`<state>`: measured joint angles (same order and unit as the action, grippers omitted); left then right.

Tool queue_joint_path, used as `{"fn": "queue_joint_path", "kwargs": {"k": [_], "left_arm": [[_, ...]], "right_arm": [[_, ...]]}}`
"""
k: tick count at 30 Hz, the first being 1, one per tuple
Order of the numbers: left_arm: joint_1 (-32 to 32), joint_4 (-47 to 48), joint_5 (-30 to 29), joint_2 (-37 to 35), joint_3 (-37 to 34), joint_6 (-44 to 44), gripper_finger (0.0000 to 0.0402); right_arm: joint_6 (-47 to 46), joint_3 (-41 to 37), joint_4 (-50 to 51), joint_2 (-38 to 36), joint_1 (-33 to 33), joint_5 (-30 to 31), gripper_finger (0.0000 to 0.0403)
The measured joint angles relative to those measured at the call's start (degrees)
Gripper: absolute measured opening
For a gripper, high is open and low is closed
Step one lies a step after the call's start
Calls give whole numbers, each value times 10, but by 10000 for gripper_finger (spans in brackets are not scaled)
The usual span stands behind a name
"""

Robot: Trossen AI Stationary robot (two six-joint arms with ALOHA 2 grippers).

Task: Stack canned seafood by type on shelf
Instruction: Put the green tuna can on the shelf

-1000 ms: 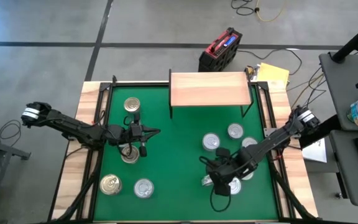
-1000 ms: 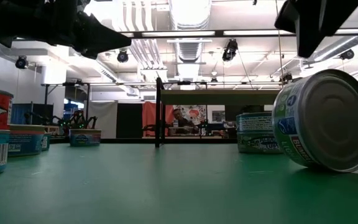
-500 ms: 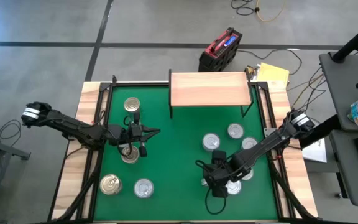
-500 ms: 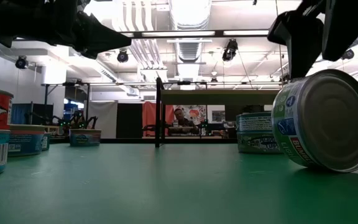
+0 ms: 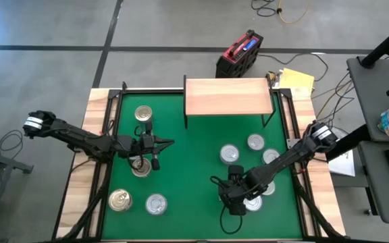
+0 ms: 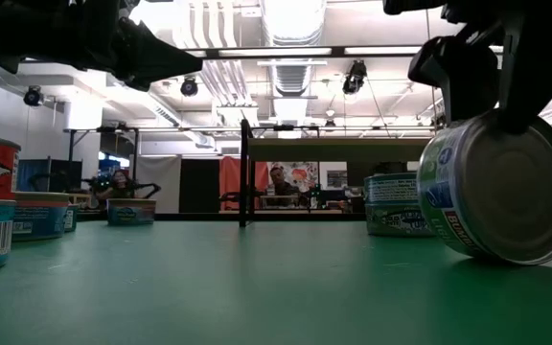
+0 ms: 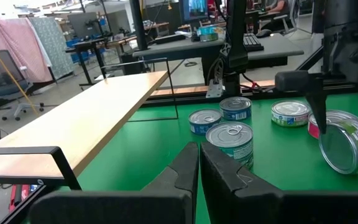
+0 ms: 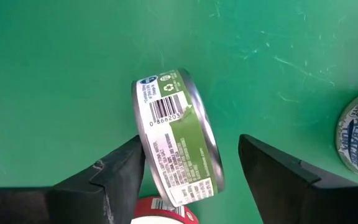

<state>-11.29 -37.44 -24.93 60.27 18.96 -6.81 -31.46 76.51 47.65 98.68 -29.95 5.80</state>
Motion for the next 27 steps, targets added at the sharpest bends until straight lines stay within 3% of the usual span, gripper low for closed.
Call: {"fn": "queue_joint_path", "kwargs": {"k": [17, 20, 27], "left_arm": [[0, 1, 0, 0, 0, 0, 0], [0, 2, 0, 0, 0, 0, 0], [0, 2, 0, 0, 0, 0, 0]], "right_arm": [[-1, 0, -6, -2, 0, 0, 153], [0, 0, -15, -2, 0, 0, 155], [0, -2, -27, -1, 0, 2, 200]]}}
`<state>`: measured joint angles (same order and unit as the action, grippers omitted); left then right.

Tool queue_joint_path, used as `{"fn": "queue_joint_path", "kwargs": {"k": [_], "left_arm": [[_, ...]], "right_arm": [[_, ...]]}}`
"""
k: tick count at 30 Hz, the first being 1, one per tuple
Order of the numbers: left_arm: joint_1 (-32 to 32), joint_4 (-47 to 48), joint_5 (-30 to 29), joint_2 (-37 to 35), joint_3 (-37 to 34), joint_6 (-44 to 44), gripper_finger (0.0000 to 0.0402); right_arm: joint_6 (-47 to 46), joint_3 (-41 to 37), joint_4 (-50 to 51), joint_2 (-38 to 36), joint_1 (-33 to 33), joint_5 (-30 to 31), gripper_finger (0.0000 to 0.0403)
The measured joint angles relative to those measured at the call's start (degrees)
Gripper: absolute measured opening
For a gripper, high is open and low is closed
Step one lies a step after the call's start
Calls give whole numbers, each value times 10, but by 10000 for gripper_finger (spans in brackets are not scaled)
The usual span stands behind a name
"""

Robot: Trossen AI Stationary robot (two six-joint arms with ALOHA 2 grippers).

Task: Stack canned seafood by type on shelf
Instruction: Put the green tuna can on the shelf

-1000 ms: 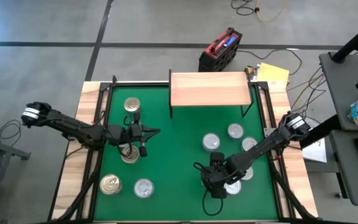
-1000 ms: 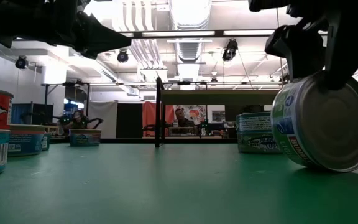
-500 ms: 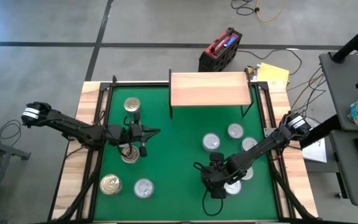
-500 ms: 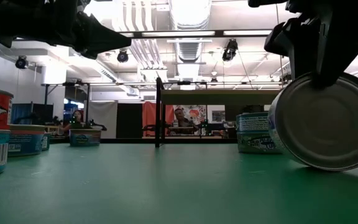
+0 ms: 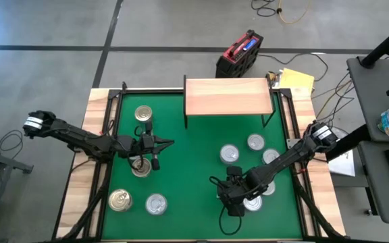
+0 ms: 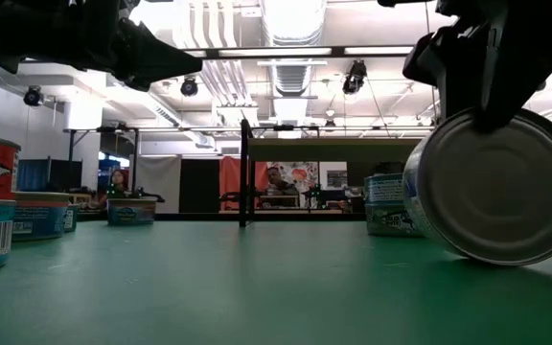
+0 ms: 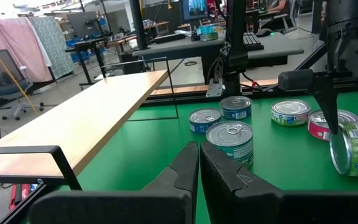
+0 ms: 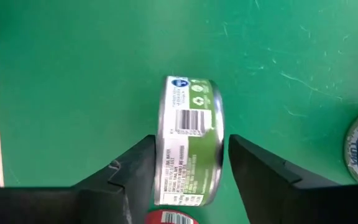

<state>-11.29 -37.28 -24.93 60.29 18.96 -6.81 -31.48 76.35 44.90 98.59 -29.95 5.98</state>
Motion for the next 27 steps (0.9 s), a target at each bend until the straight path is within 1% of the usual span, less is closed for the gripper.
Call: {"fn": "queue_joint_path", "kwargs": {"k": [6, 22, 27], "left_arm": [[0, 0, 0, 0, 0, 0, 0], [0, 0, 0, 0, 0, 0, 0], [0, 0, 0, 0, 0, 0, 0]], "right_arm": [[-8, -5, -7, 0, 0, 0, 214], [-13, -14, -12, 0, 0, 1, 217], [-9, -15, -22, 0, 0, 1, 211]]}}
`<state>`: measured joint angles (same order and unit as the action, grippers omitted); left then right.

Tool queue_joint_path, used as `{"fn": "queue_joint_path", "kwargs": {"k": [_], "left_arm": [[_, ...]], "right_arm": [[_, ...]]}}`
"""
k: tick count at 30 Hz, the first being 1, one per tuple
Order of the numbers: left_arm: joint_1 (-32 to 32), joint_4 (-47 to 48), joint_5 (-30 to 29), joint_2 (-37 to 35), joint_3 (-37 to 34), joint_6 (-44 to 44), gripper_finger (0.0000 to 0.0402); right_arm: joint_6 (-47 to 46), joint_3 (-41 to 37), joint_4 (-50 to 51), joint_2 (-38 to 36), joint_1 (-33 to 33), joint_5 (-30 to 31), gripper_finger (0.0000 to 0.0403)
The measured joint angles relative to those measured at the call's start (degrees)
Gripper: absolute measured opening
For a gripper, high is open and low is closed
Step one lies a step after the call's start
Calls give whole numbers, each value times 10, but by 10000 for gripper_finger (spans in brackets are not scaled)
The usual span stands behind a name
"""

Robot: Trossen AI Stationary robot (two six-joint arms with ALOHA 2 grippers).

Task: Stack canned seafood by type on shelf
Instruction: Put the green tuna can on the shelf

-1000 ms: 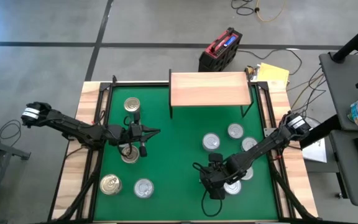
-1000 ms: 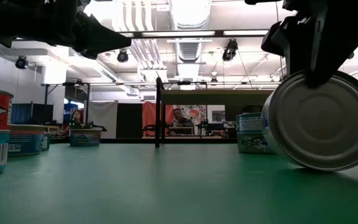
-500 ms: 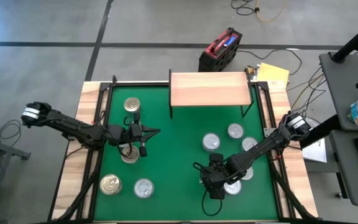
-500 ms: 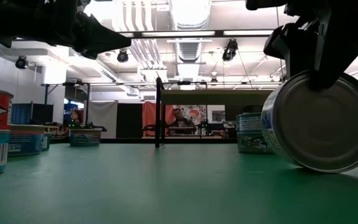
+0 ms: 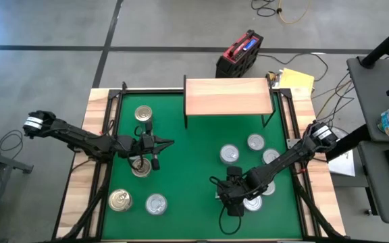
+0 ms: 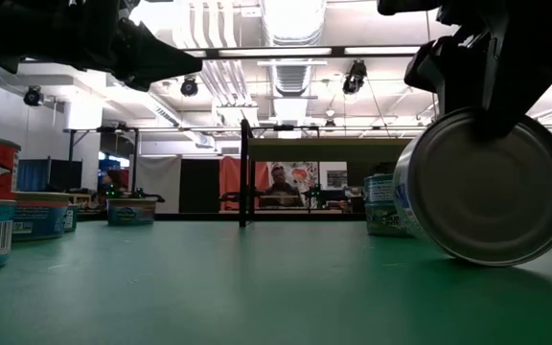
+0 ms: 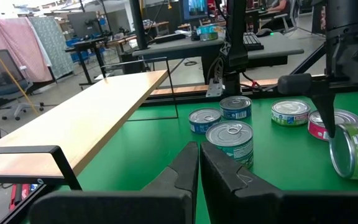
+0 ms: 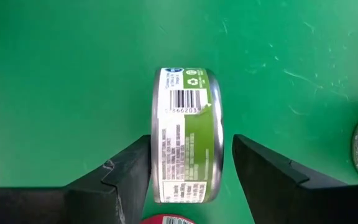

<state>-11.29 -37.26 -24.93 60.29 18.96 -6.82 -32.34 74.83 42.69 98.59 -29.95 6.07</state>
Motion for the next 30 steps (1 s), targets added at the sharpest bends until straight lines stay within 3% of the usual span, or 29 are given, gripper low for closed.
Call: {"fn": "queue_joint_path", "kwargs": {"k": [18, 30], "left_arm": [[0, 0, 0, 0, 0, 0, 0], [0, 0, 0, 0, 0, 0, 0]], "right_arm": [[0, 0, -2, 0, 0, 0, 153], [-12, 0, -1, -3, 0, -4, 146]]}}
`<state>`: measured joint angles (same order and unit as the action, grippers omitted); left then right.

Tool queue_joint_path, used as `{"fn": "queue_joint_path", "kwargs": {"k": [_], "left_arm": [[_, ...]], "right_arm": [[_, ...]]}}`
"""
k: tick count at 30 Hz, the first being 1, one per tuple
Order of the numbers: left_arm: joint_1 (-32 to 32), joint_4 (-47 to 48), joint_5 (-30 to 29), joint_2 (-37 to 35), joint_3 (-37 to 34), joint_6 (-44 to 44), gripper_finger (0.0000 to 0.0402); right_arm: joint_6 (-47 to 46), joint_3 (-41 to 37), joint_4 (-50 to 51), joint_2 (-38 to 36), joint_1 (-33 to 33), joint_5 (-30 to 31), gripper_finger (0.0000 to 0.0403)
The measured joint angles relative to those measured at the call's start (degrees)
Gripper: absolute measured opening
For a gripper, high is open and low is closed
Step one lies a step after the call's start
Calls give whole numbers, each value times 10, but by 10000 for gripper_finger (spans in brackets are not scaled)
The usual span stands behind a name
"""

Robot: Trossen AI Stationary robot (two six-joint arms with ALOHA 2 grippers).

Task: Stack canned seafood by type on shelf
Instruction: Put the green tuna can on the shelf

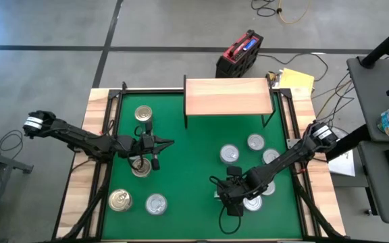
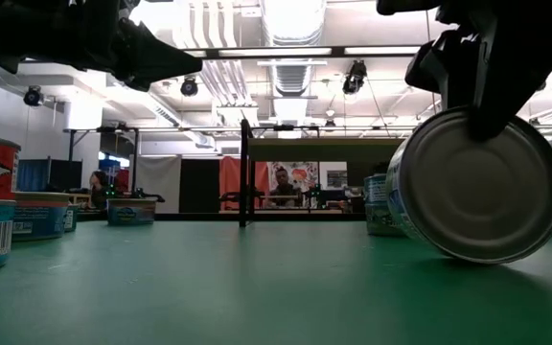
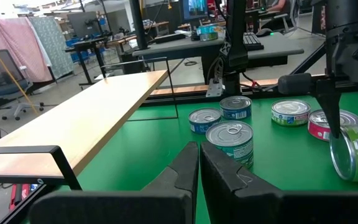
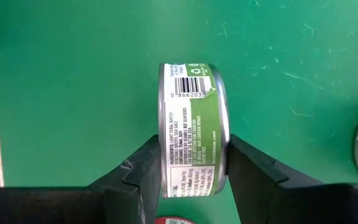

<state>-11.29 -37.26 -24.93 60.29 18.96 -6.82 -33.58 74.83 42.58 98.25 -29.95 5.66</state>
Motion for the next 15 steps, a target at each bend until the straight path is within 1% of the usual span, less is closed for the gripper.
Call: {"fn": "queue_joint_path", "kwargs": {"k": [9, 15], "left_arm": [[0, 0, 0, 0, 0, 0, 0], [0, 0, 0, 0, 0, 0, 0]], "right_arm": [[-31, 20, 9, -23, 2, 0, 145], [-56, 32, 9, -54, 21, 13, 144]]}}
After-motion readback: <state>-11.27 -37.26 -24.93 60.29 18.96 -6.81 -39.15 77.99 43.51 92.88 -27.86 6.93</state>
